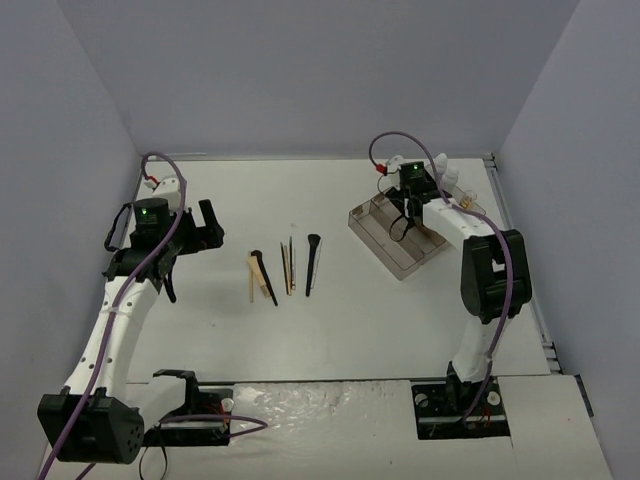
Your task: Organize the makeup
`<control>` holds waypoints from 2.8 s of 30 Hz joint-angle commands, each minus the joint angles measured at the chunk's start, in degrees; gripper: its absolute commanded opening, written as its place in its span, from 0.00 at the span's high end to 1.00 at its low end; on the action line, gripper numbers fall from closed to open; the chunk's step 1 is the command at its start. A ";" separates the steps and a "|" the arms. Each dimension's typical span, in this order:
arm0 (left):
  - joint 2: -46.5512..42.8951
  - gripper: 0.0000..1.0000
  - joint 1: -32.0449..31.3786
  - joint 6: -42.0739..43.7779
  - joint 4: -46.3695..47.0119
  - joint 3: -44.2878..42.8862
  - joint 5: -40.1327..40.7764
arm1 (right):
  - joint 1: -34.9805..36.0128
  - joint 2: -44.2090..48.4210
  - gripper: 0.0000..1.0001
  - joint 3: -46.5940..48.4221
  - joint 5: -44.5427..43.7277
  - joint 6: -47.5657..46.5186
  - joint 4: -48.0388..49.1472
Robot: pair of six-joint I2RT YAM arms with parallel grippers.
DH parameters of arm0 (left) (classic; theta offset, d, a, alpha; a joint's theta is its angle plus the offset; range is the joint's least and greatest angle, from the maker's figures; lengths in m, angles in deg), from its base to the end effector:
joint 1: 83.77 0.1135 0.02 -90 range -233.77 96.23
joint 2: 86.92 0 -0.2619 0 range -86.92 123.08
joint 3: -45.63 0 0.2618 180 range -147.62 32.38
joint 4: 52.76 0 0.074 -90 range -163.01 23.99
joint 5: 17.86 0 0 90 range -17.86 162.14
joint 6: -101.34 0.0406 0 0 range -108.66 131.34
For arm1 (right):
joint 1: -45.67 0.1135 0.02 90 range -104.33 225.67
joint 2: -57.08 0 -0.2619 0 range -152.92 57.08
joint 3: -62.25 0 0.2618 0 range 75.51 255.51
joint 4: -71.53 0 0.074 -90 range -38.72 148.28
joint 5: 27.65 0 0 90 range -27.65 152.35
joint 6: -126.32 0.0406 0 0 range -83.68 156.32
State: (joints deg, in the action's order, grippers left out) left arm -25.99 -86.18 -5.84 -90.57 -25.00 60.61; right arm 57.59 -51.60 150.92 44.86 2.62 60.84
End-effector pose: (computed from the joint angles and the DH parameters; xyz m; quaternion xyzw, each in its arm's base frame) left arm 0.2506 -0.0187 0.3329 -0.0585 0.8529 -0.1719 0.4895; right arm 0.4397 0.0803 0.2145 -0.2637 0.8209 -0.2221 0.4552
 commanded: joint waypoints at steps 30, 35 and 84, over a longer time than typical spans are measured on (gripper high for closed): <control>-4.15 0.03 1.35 0.13 4.52 -0.62 3.28 | 51.46 -8.76 0.60 10.93 -1.99 53.63 3.73; -4.02 0.03 1.35 0.09 4.39 -0.71 3.44 | 51.46 -12.28 0.63 13.74 -0.94 53.52 4.03; -3.71 0.03 1.38 0.29 3.02 -1.33 3.44 | 23.99 19.10 1.00 -0.05 -9.98 19.15 -8.53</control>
State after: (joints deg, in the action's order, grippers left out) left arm -28.92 -85.18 -5.69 -89.79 -24.17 63.47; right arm 90.80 -36.23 152.50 37.51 34.57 55.87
